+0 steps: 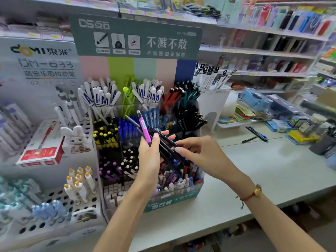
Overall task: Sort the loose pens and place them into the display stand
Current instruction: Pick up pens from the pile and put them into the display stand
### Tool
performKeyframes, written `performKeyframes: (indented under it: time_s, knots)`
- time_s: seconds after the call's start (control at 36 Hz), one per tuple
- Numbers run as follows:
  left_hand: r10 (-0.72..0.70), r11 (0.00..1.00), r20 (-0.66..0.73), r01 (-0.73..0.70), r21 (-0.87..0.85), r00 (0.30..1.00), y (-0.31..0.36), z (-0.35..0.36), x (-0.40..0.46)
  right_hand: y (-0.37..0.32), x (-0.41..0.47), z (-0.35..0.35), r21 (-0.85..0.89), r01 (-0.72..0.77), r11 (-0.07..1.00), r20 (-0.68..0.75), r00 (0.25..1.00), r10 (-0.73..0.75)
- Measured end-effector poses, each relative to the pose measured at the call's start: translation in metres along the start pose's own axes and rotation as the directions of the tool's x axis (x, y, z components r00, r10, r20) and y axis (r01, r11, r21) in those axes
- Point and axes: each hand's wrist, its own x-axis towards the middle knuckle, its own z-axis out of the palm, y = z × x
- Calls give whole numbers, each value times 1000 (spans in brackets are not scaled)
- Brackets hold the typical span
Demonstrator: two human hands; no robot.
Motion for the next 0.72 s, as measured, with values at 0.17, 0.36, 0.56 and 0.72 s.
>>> performKeyframes:
  time_s: [0.17,0.36,0.56,0.72]
  knots:
    - [-67,996,60,70,-52,996,2,9,0,16,-8,-26,-87,-115,990,-98,989,106]
    - [-86,989,70,94,-113,994,9,-6,-2,40,21,-45,322,-111,940,-422,872,247]
    - [-169,969,141,190,-157,976,11,-12,-1,65,61,-19,-316,-309,897,-434,888,153]
    - [-270,882,268,349,-317,925,18,-21,-3,60,79,-17,-161,-229,960,-562,821,102]
